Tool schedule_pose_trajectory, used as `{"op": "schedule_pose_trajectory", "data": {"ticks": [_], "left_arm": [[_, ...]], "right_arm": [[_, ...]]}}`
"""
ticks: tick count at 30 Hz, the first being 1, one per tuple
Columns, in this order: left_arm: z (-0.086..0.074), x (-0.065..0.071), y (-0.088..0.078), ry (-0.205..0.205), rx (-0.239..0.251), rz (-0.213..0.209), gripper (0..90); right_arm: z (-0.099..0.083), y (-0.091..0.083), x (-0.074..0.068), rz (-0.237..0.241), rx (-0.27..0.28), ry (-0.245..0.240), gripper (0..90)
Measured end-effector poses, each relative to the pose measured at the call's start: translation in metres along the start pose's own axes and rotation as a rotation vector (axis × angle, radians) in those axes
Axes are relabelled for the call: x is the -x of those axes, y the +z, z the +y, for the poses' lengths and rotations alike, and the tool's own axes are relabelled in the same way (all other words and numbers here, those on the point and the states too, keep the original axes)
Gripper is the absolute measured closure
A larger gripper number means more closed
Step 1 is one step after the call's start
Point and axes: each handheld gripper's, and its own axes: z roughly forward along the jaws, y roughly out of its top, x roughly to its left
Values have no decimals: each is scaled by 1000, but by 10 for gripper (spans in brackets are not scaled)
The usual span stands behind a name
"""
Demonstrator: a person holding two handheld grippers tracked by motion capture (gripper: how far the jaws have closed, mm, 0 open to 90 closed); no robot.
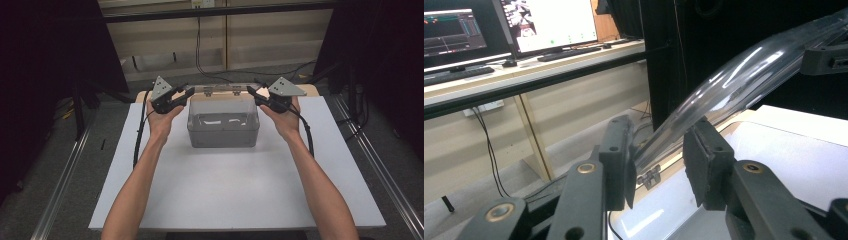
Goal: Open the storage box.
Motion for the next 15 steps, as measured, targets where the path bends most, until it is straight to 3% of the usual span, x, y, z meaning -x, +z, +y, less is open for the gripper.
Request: {"op": "schedule_pose_trajectory", "data": {"ticks": [5, 15], "left_arm": [[1, -4, 3, -3, 6, 2, 657], [2, -10, 11, -11, -10, 11, 679]], "right_arm": [[0, 5, 4, -3, 19, 31, 606], [0, 11, 10, -4, 26, 42, 610]]}}
